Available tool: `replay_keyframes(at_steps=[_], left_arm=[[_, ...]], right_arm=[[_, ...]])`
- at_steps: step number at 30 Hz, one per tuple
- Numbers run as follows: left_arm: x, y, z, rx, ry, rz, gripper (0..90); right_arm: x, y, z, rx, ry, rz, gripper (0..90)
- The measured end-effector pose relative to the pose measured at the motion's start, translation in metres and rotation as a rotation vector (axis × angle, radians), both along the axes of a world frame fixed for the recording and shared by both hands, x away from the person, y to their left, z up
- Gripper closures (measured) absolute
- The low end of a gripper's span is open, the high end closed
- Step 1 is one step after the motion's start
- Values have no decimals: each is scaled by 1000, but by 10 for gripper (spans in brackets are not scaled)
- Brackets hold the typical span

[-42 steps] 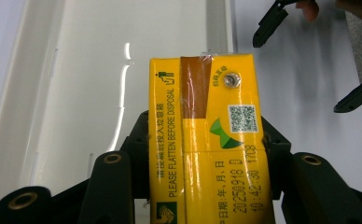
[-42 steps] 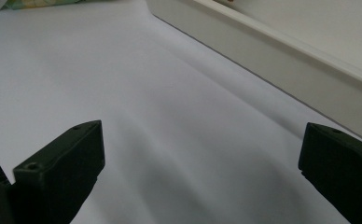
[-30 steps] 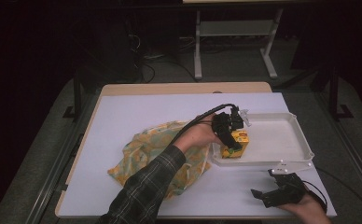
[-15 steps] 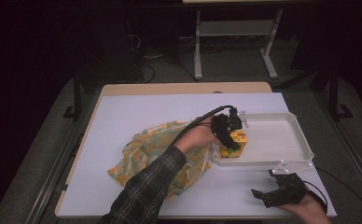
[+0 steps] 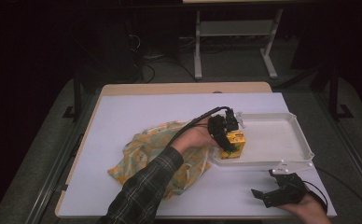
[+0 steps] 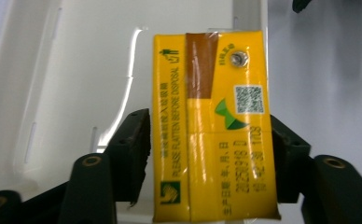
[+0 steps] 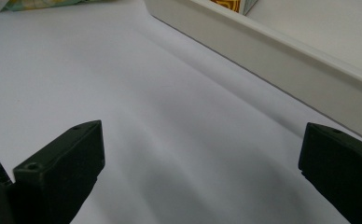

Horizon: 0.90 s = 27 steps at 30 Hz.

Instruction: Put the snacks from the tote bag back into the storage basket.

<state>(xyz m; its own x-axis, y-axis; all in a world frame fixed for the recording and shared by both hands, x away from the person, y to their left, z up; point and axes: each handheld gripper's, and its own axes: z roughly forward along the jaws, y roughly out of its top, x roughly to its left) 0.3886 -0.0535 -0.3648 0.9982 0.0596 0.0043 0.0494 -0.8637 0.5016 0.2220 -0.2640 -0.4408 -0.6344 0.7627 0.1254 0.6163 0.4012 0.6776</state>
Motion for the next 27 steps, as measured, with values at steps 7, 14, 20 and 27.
replay_keyframes(at_steps=[7,14,20,27], left_arm=[[0,20,13,-69,26,28,309],[-4,45,27,-118,35,65,254],[-11,73,35,-158,28,115,248],[-21,106,40,-171,46,171,239]], right_arm=[[0,-1,2,5,11,-4,0],[1,-2,5,7,5,-6,0],[1,-3,7,4,-2,-8,0],[-1,-4,9,0,-3,-22,0]])
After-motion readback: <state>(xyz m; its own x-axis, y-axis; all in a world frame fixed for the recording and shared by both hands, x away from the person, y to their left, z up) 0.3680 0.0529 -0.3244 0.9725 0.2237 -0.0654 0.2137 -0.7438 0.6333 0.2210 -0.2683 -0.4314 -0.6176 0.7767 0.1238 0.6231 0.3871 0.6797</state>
